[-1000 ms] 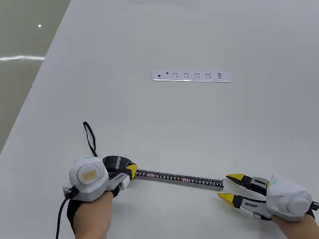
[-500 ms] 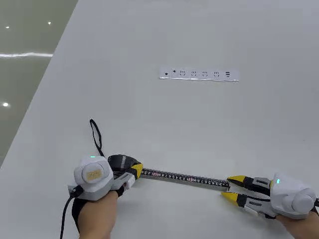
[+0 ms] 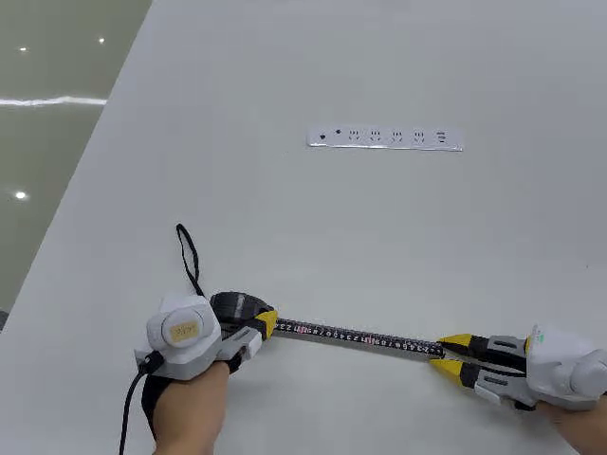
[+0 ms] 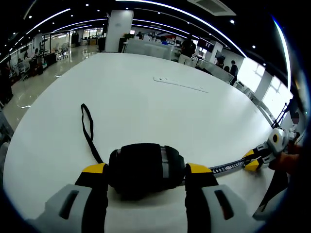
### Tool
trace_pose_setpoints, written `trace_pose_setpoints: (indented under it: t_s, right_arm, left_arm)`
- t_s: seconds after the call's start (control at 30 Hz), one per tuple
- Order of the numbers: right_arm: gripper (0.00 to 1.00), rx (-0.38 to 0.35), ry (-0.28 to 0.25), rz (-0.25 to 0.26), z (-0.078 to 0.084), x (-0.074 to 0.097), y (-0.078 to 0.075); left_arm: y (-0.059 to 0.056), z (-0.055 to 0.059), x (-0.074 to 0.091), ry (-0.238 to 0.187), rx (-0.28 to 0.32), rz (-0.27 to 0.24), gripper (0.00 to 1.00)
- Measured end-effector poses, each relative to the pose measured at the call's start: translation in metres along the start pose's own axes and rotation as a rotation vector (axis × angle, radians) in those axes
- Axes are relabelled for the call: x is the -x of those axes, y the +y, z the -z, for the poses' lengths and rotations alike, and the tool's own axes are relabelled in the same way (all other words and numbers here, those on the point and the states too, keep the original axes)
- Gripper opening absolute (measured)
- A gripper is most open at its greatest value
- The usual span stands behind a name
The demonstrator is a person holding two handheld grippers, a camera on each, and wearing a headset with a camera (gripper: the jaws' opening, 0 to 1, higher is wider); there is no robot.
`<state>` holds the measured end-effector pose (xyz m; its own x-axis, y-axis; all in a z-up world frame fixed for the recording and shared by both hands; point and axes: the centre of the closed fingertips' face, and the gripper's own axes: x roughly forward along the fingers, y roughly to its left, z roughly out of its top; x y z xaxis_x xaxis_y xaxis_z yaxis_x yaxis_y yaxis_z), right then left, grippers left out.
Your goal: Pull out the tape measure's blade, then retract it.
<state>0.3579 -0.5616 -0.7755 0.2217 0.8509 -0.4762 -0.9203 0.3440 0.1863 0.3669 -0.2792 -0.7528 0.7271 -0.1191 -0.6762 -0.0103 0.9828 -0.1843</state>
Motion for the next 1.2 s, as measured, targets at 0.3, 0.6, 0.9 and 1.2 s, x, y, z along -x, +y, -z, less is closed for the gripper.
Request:
trace_pose_setpoints:
  t_s: [0.3, 0.6, 0.9, 1.2]
  right_arm:
    - [0.14, -0.019, -0.014, -0.016, 0.0, 0.001, 0.0]
    - [0.12, 0.017, -0.017, -0.013, 0.0, 0.0, 0.0]
    - [0.12, 0.023, -0.025, 0.008, -0.001, 0.001, 0.0]
    - [0.11, 0.043, -0.033, 0.001, -0.006, -0.012, 0.004]
  left_arm:
    - [0.0, 0.001, -0.001, 0.005, -0.01, -0.001, 0.62]
    - [0.0, 0.002, -0.001, 0.008, -0.027, -0.009, 0.62]
    - [0.001, 0.001, -0.002, 0.01, -0.037, -0.014, 0.61]
    - [0.001, 0.002, -0.002, 0.01, -0.035, -0.014, 0.6]
